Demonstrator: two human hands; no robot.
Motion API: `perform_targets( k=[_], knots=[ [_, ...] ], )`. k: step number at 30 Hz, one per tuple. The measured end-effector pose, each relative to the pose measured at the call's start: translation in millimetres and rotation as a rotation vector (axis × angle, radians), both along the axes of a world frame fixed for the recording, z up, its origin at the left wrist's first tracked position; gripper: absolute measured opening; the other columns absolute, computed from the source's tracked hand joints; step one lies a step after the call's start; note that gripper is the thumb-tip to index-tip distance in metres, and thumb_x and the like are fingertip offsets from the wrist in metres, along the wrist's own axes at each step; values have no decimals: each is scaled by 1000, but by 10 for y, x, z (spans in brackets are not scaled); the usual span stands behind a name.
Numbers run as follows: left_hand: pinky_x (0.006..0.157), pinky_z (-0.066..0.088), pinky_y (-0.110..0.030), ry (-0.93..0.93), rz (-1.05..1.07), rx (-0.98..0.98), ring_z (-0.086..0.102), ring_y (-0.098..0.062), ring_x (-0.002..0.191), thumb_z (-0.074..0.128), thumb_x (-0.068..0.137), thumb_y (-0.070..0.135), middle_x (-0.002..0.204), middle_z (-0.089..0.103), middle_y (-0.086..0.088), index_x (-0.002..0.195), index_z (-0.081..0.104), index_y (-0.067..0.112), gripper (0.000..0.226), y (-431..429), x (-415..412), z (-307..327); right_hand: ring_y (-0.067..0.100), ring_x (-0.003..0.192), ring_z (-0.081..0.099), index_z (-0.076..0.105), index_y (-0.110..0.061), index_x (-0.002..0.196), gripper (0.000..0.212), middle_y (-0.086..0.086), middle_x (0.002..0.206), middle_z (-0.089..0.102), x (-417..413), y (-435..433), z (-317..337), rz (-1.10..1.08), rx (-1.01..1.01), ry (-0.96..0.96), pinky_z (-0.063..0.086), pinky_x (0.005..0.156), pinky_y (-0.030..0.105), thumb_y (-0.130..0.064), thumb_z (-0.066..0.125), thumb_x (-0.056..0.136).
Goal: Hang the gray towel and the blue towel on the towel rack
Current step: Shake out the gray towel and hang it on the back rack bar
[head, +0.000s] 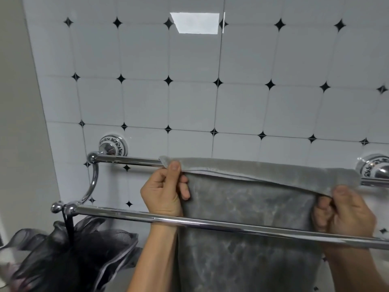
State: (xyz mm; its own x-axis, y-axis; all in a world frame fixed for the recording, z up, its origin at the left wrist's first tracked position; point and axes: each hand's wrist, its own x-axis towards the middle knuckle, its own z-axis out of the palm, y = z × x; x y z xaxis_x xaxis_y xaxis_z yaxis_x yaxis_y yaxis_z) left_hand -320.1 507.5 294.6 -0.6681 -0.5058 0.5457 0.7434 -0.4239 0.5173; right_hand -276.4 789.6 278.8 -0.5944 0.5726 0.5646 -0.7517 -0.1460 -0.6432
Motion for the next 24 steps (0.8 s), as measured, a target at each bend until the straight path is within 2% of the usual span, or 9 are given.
perform_targets(
  k=[6,11,13,15,17,21,24],
  knots=[
    [36,32,-16,46,-40,10,37,-9,27,72,74,31,42,56,-1,50,58,23,29,-8,1,-17,-4,39,49,61,-17,74,27,-9,48,57,-34,12,-188,63,-90,-46,43,40,7,-18,53,99],
    [36,31,-16,-20,-31,-17,37,-9,27,70,70,27,40,52,3,46,53,24,29,11,23,-75,-3,45,50,62,-21,72,28,-11,54,56,29,106,-363,139,-55,-89,46,49,9,-20,54,99],
    [36,34,-15,-109,-74,-10,42,-5,32,70,74,21,41,50,8,45,51,24,34,14,67,-257,-1,49,53,62,-23,72,28,-13,57,57,91,169,-465,148,-1,-199,49,51,13,-28,56,98],
    [39,38,-16,-165,-93,-33,44,-5,37,65,78,20,40,47,9,47,50,24,35,3,134,-523,0,44,53,63,-21,68,33,-10,52,57,124,187,-583,60,12,-244,47,45,14,-22,53,99],
    [44,38,-17,-172,-15,-167,41,-8,37,61,84,17,38,45,5,49,54,21,35,-9,211,-823,3,39,49,66,-19,63,34,-9,46,53,176,166,-714,68,-79,-255,44,40,14,-14,56,95],
    [44,36,-14,-275,-38,-258,39,-6,38,54,95,2,39,47,2,52,56,19,46,-51,288,-1373,13,38,46,64,-19,62,40,2,49,53,360,161,-1119,67,39,-373,39,38,19,-20,50,100],
    [44,37,-14,-366,-66,-316,42,-7,39,54,95,2,41,50,0,53,57,15,45,-159,348,-1714,16,40,44,61,-17,61,43,8,50,52,486,157,-1418,59,93,-464,37,40,21,-22,47,101]
  ],
)
